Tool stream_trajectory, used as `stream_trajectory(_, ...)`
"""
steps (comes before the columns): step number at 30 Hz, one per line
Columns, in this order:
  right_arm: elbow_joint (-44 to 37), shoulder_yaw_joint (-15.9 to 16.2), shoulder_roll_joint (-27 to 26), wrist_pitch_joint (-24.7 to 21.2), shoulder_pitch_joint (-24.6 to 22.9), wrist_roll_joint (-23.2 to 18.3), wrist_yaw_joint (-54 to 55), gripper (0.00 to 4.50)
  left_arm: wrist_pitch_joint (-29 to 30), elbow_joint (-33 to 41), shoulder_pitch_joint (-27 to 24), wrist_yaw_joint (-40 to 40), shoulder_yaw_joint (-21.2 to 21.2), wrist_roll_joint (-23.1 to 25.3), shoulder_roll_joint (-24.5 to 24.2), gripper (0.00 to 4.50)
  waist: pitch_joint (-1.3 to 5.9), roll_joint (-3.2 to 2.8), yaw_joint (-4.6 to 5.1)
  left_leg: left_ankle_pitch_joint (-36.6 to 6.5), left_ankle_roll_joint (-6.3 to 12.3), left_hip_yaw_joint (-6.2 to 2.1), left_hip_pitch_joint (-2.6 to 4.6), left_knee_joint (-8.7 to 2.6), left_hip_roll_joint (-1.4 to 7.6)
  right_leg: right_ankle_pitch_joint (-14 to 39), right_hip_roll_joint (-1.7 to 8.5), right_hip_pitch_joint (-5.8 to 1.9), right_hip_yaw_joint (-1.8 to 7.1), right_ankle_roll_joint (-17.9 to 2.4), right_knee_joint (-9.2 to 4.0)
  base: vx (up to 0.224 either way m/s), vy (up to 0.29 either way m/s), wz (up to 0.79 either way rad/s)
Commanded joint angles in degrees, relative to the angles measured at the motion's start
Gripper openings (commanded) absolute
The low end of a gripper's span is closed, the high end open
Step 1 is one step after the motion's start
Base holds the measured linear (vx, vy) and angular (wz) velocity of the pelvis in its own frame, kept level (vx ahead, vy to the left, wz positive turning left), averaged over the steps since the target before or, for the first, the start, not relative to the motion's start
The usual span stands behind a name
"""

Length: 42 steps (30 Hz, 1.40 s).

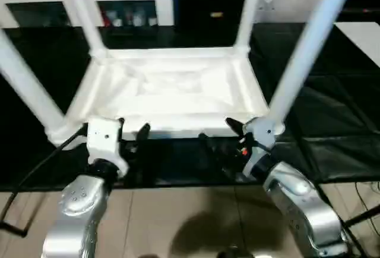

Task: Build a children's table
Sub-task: Rotate table base

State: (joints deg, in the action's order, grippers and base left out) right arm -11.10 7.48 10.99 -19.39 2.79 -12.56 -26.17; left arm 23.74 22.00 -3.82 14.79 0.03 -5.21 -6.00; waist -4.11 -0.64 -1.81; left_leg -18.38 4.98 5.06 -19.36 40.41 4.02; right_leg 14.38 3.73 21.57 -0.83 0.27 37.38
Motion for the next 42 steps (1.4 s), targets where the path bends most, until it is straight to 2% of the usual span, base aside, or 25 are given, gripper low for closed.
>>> stream_trajectory(1, -1.28, 0.54, -0.48, 0.23, 0.61, 0.57, -0.28, 4.5, -0.27, 0.53, -0.29, -0.2, 1.27, -0.08, -0.98, 3.19, 2.07, 0.81, -1.36, 3.8, -1.25, -1.31, -3.88, -0.1, 2.64, 28.77, 9.43, -6.44, 6.94, -9.78, -9.52, 0.051, -0.042, -0.1)
stream_trajectory(2, -1.28, 0.54, -0.48, 0.23, 0.61, 0.57, -0.28, 4.5, -0.27, 0.53, -0.29, -0.2, 1.27, -0.08, -0.98, 3.19, 1.51, 0.14, -1.09, 5.93, -2.6, -1.71, -4.0, -2.93, 4.05, 25.72, 7.98, -5.91, 5.22, -12.5, -9.37, 0.052, -0.006, -0.04)
stream_trajectory(3, -1.27, 0.76, -0.26, 0.04, 0.66, 0.69, -0.58, 4.5, -0.34, 0.47, -0.6, -0.27, 1.34, -0.06, -0.99, 3.19, 1.97, -1.47, -0.83, 8.13, -3.34, -1.16, -2.47, -7.55, 5.76, 17.74, 4.67, -4.6, 2.12, -12.71, -8.28, 0.052, -0.006, -0.04)
stream_trajectory(4, -1.11, 1.13, 0.13, 0.01, 0.72, 0.89, -1.13, 4.5, -0.28, 0.47, -1.03, -0.33, 1.46, -0.1, -1.02, 3.19, 1.55, -1.72, -0.05, 7.16, -2.41, -1.81, -3.4, -8.94, 6.79, 12.96, 3.02, -4.27, 1.19, -11.83, -6.68, 0.07, 0.055, -0.04)
stream_trajectory(5, -0.9, 1.5, 0.57, 0.14, 0.8, 1.15, -1.5, 4.5, -0.21, 0.5, -1.45, -0.2, 1.69, -0.54, -0.93, 3.19, 2.85, -1.61, 0.77, 8.61, -1.24, -2.68, -0.75, -8.51, 8.81, 1.71, 2.43, -2.62, 0.83, -12.03, -4.58, 0.086, 0.085, -0.02)
stream_trajectory(6, -0.74, 1.67, 0.8, 0.24, 0.86, 1.24, -1.68, 4.5, -0.08, 0.59, -1.83, -0.05, 1.91, -1.04, -0.8, 3.19, 4.07, -2.2, 0.75, 21.03, 0.06, -2.92, -0.43, -7.18, 8.49, -12.82, 3.03, -2.88, 0.77, -12.99, -3.03, 0.086, 0.085, -0.02)
stream_trajectory(7, -0.73, 1.68, 0.81, 0.25, 0.86, 1.25, -1.69, 4.5, -0.07, 0.59, -1.85, -0.04, 1.93, -1.08, -0.79, 3.19, 4.34, -2.31, 0.47, 26.45, 0.6, -2.75, -0.43, -6.55, 8.11, -18.09, 3.1, -2.59, 0.85, -13.1, -2.8, 0.058, 0.064, 0.02)
stream_trajectory(8, -0.08, 0.92, 1.12, 0.14, 1.49, 1.4, -0.99, 4.5, -0.01, 1.08, -3.14, 1.87, 1.95, -2.61, -1.39, 3.37, 4.47, -1.85, 0.35, 34.12, 0.09, -2.62, -0.65, -5.91, 7.71, -23.89, 3.15, -2.45, 1.03, -12.97, -2.41, 0.024, 0.054, -0.01)
stream_trajectory(10, 0.42, 0.07, 1.3, 0.13, 2.03, 1.57, -0.26, 4.5, -0.14, 1.51, -4.0, 3.51, 2.21, -3.95, -1.96, 3.47, 3.59, -1.27, 0.15, 27.03, -1.59, -1.74, -1.34, -6.77, 7.25, -19.46, 3.68, -2.67, 1.1, -13.28, -3.38, 0.012, 0.027, 0.0)
stream_trajectory(12, 0.74, -0.49, 1.44, 0.14, 2.38, 1.7, 0.22, 4.5, -0.25, 1.8, -4.55, 4.61, 2.4, -4.85, -2.34, 3.57, 2.5, -1.14, 0.14, 4.58, -2.58, -1.33, -1.55, -8.55, 7.88, -5.56, 4.95, -3.15, 1.64, -15.38, -4.87, 0.0, 0.0, 0.0)
stream_trajectory(14, 2.61, -2.94, 2.81, 0.45, 4.3, 1.9, 1.29, 4.5, -0.61, 1.76, -5.83, 8.2, 3.41, -6.05, -5.17, 3.67, 1.76, -0.93, 0.22, -5.76, -3.46, -1.21, -1.13, -9.5, 8.26, 2.98, 5.16, -2.82, 1.94, -15.51, -5.73, -0.028, -0.006, 0.02)
stream_trajectory(16, 3.51, -4.08, 3.48, 0.49, 5.16, 2.01, 1.67, 4.5, -0.67, 1.53, -6.3, 9.5, 3.8, -6.41, -6.62, 3.95, 1.68, -0.85, 0.33, -8.55, -4.11, -1.04, -1.26, -9.86, 8.11, 7.48, 5.27, -2.89, 2.07, -14.54, -6.0, -0.059, -0.014, 0.03)
stream_trajectory(17, 4.98, -5.43, 4.59, 0.73, 6.25, 2.19, 1.83, 4.5, -0.64, 1.24, -6.74, 11.09, 4.65, -7.02, -8.32, 3.95, 1.5, -0.79, 0.35, -8.78, -4.21, -0.85, -1.16, -9.95, 8.16, 8.35, 5.24, -2.56, 2.22, -14.05, -6.28, -0.058, -0.018, 0.02)
stream_trajectory(19, 6.53, -6.47, 5.84, 1.12, 7.29, 2.52, 1.79, 4.5, -0.71, 0.94, -7.07, 12.44, 5.59, -7.82, -9.85, 4.0, 1.42, -0.76, 0.47, -8.75, -4.14, -0.83, -1.66, -10.07, 8.07, 10.63, 5.35, -2.7, 2.14, -13.54, -6.27, -0.029, -0.009, 0.01)
stream_trajectory(20, 7.85, -7.36, 6.88, 1.43, 8.08, 2.7, 1.77, 4.5, -0.62, 0.81, -7.34, 13.47, 6.41, -8.64, -10.88, 4.26, 1.47, -0.78, 0.35, -8.18, -4.23, -0.49, -1.49, -10.05, 8.25, 10.68, 5.24, -2.43, 2.13, -13.22, -6.39, 0.0, 0.0, 0.0)
stream_trajectory(21, 7.85, -7.36, 6.88, 1.43, 8.08, 2.7, 1.77, 4.5, -0.62, 0.81, -7.34, 13.47, 6.41, -8.64, -10.88, 4.36, 1.48, -0.75, 0.32, -8.01, -4.23, -0.28, -1.33, -10.0, 8.28, 10.47, 5.26, -2.23, 2.17, -13.4, -6.49, 0.0, 0.0, 0.0)
stream_trajectory(23, 12.17, -10.53, 9.49, 2.39, 10.52, 2.79, 2.55, 4.5, -0.45, 0.65, -8.24, 15.88, 8.41, -10.18, -13.23, 4.38, 1.61, -0.7, 0.4, -5.92, -3.88, 0.06, -1.74, -9.93, 8.21, 8.78, 5.07, -2.39, 1.97, -14.0, -6.18, 0.0, 0.0, 0.0)
stream_trajectory(25, 16.13, -13.01, 11.32, 3.43, 12.63, 2.67, 3.63, 4.5, -0.01, 0.52, -8.92, 17.21, 9.81, -11.29, -14.78, 4.43, 1.62, -1.08, 0.35, -5.15, -3.71, 0.22, -1.48, -9.84, 8.31, 7.48, 4.96, -2.13, 1.92, -14.59, -6.01, 0.0, 0.0, 0.0)
stream_trajectory(27, 18.86, -14.42, 12.35, 4.2, 14.04, 2.5, 4.31, 4.5, 0.29, 0.4, -9.3, 17.84, 10.59, -11.97, -15.62, 4.43, 1.89, -1.12, 0.19, -3.25, -3.34, 0.4, -1.27, -9.61, 8.33, 4.07, 4.84, -2.1, 1.82, -15.66, -5.72, 0.0, 0.0, 0.0)
stream_trajectory(30, 26.89, -16.9, 14.83, 7.82, 17.41, 3.22, 5.98, 4.5, 0.35, 0.24, -11.15, 19.06, 12.58, -12.81, -17.41, 4.43, 2.47, -0.93, -0.06, 4.48, -0.43, 0.73, -1.56, -8.9, 8.12, -6.94, 4.74, -2.39, 1.48, -17.88, -4.63, 0.0, 0.0, 0.0)
stream_trajectory(33, 28.04, -17.09, 15.16, 9.04, 17.84, 3.35, 5.37, 4.5, 0.18, 0.04, -12.28, 19.65, 13.88, -13.18, -18.38, 4.43, 2.27, -0.67, -0.09, 4.7, 1.46, 0.92, -1.77, -8.88, 8.21, -7.29, 4.8, -2.45, 1.44, -18.19, -4.72, 0.0, 0.0, 0.0)
stream_trajectory(34, 27.43, -17.06, 14.76, 9.43, 17.63, 2.71, 4.38, 4.5, -0.02, -0.16, -12.93, 20.03, 14.82, -13.43, -18.95, 4.43, 2.17, -0.82, -0.12, 3.78, 1.97, 0.87, -1.84, -8.97, 8.29, -6.02, 4.86, -2.49, 1.34, -18.19, -4.8, 0.0, 0.0, 0.0)
stream_trajectory(36, 24.66, -15.9, 13.34, 8.36, 16.16, 0.25, 0.62, 4.5, -0.01, -0.62, -13.94, 20.29, 16.7, -13.89, -19.9, 4.43, 1.8, -0.47, 0.15, 0.66, 2.52, 0.94, -2.0, -9.23, 8.4, -1.66, 5.0, -2.54, 1.45, -17.77, -5.23, 0.0, 0.0, 0.0)
stream_trajectory(40, 20.57, -12.84, 10.57, 7.31, 13.23, -2.57, -3.25, 4.5, 0.07, -1.34, -14.28, 20.83, 19.04, -14.71, -21.31, 4.43, 1.38, -0.68, 0.25, -4.93, 0.27, 1.29, -1.55, -9.95, 8.85, 7.61, 4.91, -1.97, 1.61, -16.15, -6.1, 0.0, 0.0, 0.0)
stream_trajectory(42, 18.34, -10.96, 9.35, 6.84, 11.66, -3.9, -4.21, 4.5, 0.82, -1.52, -13.97, 21.52, 20.18, -15.62, -22.48, 4.43, 1.5, -0.96, 0.23, -4.32, -1.38, 1.34, -1.26, -10.04, 8.98, 6.2, 4.77, -1.7, 1.77, -16.16, -5.94, 0.0, 0.0, 0.0)
